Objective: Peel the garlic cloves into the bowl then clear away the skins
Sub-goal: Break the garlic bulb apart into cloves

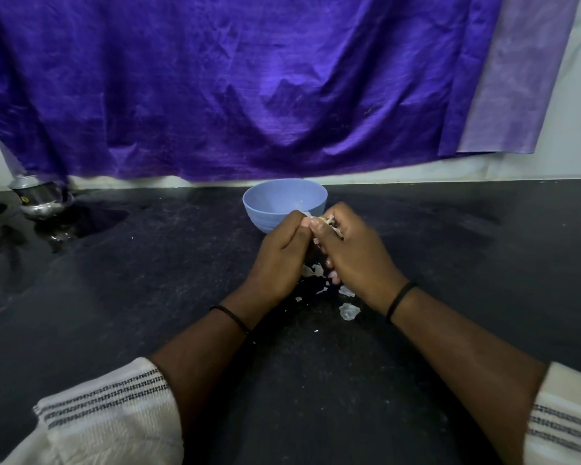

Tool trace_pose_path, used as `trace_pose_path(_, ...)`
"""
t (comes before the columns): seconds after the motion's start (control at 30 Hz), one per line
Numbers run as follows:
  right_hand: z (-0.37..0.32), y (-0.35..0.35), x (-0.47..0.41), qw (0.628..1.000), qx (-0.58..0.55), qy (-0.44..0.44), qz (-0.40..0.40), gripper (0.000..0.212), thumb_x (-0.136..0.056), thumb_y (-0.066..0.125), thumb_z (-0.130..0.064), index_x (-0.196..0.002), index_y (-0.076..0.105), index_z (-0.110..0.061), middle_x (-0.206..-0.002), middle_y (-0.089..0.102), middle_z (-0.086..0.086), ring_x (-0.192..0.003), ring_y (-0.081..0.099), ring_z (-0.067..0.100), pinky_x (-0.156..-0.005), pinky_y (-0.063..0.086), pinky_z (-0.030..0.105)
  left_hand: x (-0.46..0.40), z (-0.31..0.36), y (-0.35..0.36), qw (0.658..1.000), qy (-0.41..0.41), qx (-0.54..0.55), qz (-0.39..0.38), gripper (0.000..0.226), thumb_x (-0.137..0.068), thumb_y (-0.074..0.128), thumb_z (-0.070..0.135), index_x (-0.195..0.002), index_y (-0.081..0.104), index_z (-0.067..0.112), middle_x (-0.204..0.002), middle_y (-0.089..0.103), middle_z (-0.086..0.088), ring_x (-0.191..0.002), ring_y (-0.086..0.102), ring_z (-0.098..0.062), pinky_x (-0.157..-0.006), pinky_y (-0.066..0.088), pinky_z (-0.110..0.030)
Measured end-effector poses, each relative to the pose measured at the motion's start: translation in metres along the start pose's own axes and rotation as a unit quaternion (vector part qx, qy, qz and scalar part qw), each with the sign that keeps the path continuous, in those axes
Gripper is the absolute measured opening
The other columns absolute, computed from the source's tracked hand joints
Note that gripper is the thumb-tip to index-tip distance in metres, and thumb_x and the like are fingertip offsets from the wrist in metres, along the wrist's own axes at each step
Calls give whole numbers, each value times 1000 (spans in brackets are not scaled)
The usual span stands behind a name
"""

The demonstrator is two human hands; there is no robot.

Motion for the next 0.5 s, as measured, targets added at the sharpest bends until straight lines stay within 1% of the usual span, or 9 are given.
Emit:
trace_pose_path(0.07, -3, 1, 1, 1000, 2, -20, -1, 22, -103, 49, -30, -81, 48, -32, -64, 57, -17, -55, 54, -6, -52, 40, 13, 1, 0, 2, 1000, -14, 24, -2, 40, -104, 35, 37, -105, 55, 2, -89, 63, -24, -68, 54, -13, -58, 45, -30)
trace_pose_path(0.13, -8, 2, 3, 999, 10, -34, -2, 26, -105, 45, -23, -80, 46, -32, -68, 54, -14, -60, 53, -12, -53, 39, 7, 1, 2, 3, 1000, 0, 16, 9, 51, -102, 32, 46, -103, 55, 0, -82, 61, -26, -63, 51, -12, -55, 44, -29)
trace_pose_path(0.2, -10, 2, 5, 999, -6, -36, -10, 25, -106, 43, -24, -82, 47, -32, -72, 53, -14, -61, 53, -12, -55, 39, 7, 2, 5, 3, 999, 27, 12, 25, 51, -100, 35, 46, -97, 55, -1, -72, 57, -11, -62, 49, -8, -56, 41, -25)
trace_pose_path(0.23, -9, 4, 5, 999, -29, -23, -16, 23, -106, 41, -28, -85, 48, -32, -73, 53, -15, -61, 53, -10, -54, 39, 8, 3, 6, 4, 999, 42, 8, 31, 48, -101, 36, 43, -94, 55, 0, -71, 56, -2, -63, 48, -7, -57, 41, -24)
trace_pose_path(0.3, -7, 8, 5, 995, -87, 28, -29, 23, -103, 36, -47, -94, 52, -33, -76, 53, -15, -62, 52, -6, -53, 37, 11, 5, 6, 5, 997, 67, -21, 40, 40, -103, 38, 37, -89, 54, 3, -71, 56, 1, -65, 51, -9, -56, 43, -29)
trace_pose_path(0.37, -5, 11, 3, 989, -124, 72, -28, 48, -90, 31, -69, -101, 57, -30, -80, 58, -15, -68, 55, -3, -54, 41, 11, 7, 6, 7, 992, 87, -68, 56, 35, -103, 39, 33, -85, 53, 7, -71, 60, -1, -65, 56, -14, -57, 47, -39)
trace_pose_path(0.4, -3, 12, 2, 989, -120, 80, -24, 60, -85, 30, -76, -103, 62, -29, -83, 64, -14, -74, 61, -2, -59, 47, 13, 8, 7, 7, 989, 94, -90, 69, 33, -103, 39, 33, -83, 52, 10, -69, 60, 0, -63, 56, -13, -56, 47, -38)
trace_pose_path(0.43, -4, 12, 1, 991, -107, 77, -22, 66, -82, 29, -80, -103, 66, -29, -85, 70, -14, -80, 65, -2, -67, 51, 17, 8, 8, 8, 986, 97, -105, 84, 32, -103, 39, 33, -81, 51, 12, -67, 58, 4, -61, 55, -9, -54, 46, -34)
trace_pose_path(0.5, -8, 11, 4, 994, -77, 74, -19, 68, -82, 27, -77, -93, 72, -27, -78, 73, -15, -77, 68, -4, -69, 51, 18, 9, 13, 8, 984, 98, -107, 99, 32, -102, 38, 34, -80, 51, 14, -64, 57, 6, -58, 55, -6, -52, 44, -25)
Point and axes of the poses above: each hand's wrist, its own x-axis away from the middle knuckle, its own y-axis out of the palm, z = x × y, the point moved 1 cm from there along -x, towards the middle knuckle
